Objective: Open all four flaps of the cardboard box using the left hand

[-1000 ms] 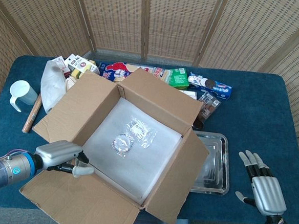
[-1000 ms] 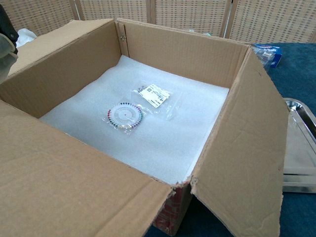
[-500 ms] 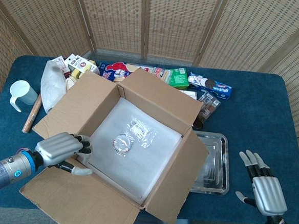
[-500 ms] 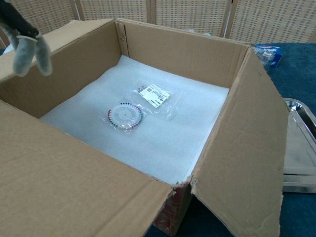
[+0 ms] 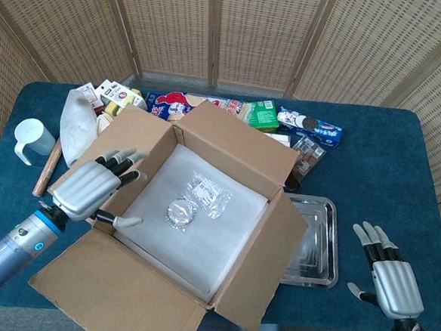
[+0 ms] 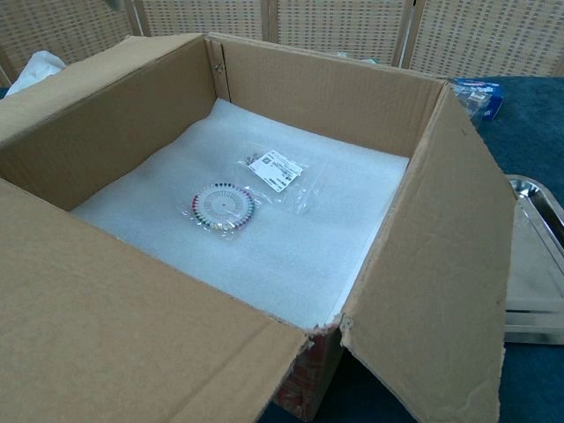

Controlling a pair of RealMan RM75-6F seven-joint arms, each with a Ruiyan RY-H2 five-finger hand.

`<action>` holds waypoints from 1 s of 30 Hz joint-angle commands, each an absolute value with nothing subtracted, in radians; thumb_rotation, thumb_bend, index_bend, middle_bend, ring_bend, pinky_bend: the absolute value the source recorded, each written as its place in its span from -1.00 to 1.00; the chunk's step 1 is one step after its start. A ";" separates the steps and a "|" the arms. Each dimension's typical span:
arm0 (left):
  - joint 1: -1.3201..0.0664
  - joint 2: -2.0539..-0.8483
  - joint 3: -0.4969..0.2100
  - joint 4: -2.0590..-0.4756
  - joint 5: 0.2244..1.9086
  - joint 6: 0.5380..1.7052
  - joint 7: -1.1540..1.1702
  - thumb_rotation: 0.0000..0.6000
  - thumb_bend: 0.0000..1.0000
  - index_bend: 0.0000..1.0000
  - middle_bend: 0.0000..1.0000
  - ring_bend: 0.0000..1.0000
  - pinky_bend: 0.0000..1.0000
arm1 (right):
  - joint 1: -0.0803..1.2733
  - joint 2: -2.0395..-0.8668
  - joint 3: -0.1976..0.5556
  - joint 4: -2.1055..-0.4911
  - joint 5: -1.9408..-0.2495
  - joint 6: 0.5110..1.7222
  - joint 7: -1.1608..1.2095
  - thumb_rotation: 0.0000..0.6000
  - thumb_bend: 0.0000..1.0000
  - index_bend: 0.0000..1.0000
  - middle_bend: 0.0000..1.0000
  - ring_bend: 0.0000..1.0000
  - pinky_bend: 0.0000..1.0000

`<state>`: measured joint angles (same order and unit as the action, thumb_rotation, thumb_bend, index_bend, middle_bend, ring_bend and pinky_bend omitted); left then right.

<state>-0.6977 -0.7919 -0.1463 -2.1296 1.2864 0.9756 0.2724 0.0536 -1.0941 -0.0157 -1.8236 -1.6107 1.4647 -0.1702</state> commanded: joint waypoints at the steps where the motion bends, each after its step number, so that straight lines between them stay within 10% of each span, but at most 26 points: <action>1: -0.680 -0.834 -0.158 -2.094 1.262 1.018 0.318 -0.47 -1.00 -0.58 -1.00 -1.00 -0.70 | 0.054 -1.095 -0.016 -1.823 -1.612 1.465 -0.172 1.00 -1.00 -1.00 -1.00 -1.00 -0.56; 10: -0.680 -0.868 -0.194 -2.037 1.228 1.084 0.367 0.03 -1.00 -0.64 -1.00 -1.00 -0.71 | 0.055 -1.096 -0.014 -1.821 -1.607 1.461 -0.171 1.00 -1.00 -1.00 -1.00 -1.00 -0.56; 17: -0.656 -0.862 -0.200 -1.973 1.283 1.143 0.372 0.99 -1.00 -0.88 -1.00 -1.00 -0.80 | 0.056 -1.096 -0.014 -1.821 -1.607 1.461 -0.171 1.00 -1.00 -1.00 -1.00 -1.00 -0.56; 30: -0.499 -0.824 -0.165 -1.866 1.337 1.316 0.268 1.00 -1.00 -1.00 -1.00 -1.00 -0.86 | 0.054 -1.097 -0.009 -1.815 -1.611 1.472 -0.168 1.00 -1.00 -1.00 -1.00 -1.00 -0.56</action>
<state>-0.5222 -0.8331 -0.1765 -1.8853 1.3287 1.2968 0.2949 0.0543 -1.0970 -0.0093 -1.8155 -1.6107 1.4718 -0.1675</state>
